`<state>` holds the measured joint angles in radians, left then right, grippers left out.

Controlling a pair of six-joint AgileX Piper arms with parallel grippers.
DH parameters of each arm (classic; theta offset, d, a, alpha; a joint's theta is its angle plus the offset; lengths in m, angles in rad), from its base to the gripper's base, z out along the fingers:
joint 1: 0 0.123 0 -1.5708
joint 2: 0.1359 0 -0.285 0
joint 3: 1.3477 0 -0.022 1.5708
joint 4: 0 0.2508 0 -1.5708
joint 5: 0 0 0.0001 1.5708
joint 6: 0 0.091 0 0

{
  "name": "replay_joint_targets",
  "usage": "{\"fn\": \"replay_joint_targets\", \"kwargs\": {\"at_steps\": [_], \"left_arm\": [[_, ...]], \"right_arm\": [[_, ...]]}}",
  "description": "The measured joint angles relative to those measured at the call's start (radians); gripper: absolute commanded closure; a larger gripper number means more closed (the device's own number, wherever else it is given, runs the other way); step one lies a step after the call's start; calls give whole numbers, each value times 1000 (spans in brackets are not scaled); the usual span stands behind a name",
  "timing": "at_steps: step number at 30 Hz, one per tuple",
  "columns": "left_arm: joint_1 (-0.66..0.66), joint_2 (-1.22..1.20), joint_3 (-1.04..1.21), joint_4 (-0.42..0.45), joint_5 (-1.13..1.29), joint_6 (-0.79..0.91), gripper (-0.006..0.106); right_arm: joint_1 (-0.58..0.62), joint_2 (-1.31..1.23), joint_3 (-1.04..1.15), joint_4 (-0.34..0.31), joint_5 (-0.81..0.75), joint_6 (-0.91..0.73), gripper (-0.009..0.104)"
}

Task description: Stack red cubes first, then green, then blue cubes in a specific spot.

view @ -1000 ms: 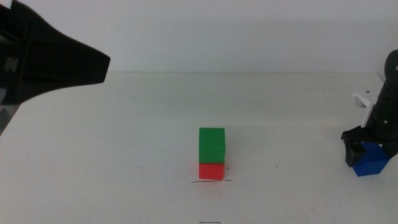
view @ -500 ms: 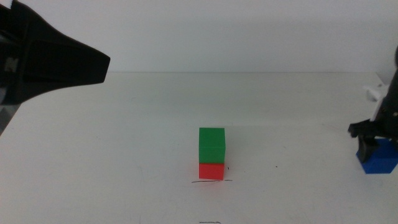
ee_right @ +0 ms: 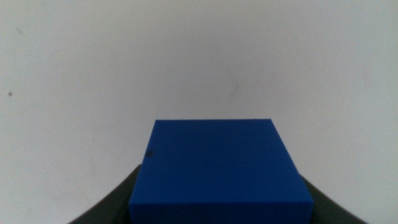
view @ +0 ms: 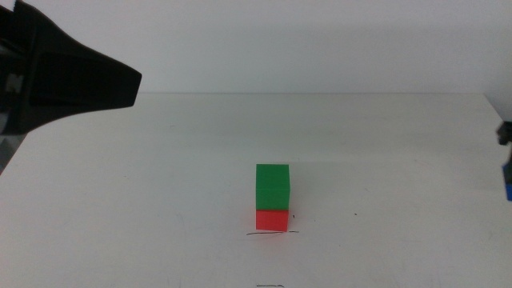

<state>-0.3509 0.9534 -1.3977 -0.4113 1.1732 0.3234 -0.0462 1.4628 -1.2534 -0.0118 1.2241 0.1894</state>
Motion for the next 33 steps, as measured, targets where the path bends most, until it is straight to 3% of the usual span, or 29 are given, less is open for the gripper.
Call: {"fn": "replay_joint_targets", "kwargs": {"at_steps": [11,18,25,33], "left_arm": [[0,0,0,3,0,0,7],[0,0,0,4,0,0,7],[0,0,0,6,0,0,7],[0,0,0,8,0,0,7]], "right_arm": [[49,-125,66,12,18,83,96],[301,69,-140,-13,16,234,96],[546,331,-414,26,9,333,96],[675,467,-587,40,9,429,96]]}}
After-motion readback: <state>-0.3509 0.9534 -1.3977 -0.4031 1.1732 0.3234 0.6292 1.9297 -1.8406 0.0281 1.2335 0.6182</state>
